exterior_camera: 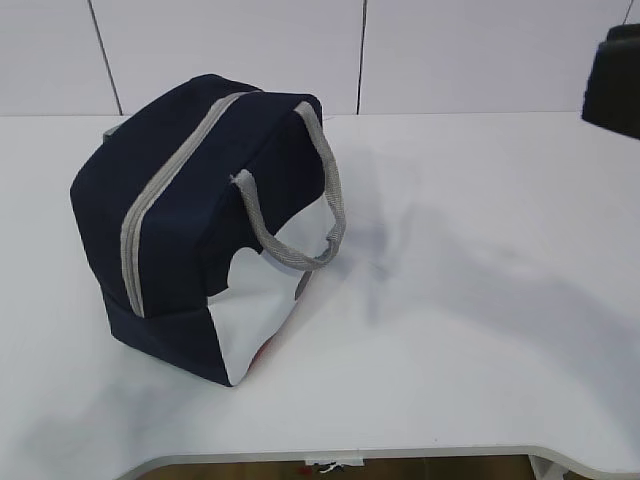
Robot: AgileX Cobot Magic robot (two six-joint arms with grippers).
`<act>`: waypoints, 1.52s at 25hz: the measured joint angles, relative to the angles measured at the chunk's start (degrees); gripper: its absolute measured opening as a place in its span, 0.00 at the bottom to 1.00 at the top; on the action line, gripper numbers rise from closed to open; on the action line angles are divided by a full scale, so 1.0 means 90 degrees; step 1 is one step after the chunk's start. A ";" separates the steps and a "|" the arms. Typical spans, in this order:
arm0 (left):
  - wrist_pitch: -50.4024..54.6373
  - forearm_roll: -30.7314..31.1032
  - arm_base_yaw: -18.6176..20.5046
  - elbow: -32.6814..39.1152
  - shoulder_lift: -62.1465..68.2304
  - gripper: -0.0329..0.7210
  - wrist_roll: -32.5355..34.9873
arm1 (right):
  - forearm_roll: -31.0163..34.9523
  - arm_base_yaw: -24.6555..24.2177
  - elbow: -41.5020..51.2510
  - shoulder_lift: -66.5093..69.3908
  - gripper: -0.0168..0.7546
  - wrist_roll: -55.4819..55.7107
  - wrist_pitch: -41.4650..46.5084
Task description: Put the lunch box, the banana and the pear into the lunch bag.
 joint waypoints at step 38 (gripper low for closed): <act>0.0000 0.0000 0.0000 0.0000 0.0000 0.37 0.0000 | 0.0000 0.0000 0.1885 -0.3919 0.52 0.0079 0.2231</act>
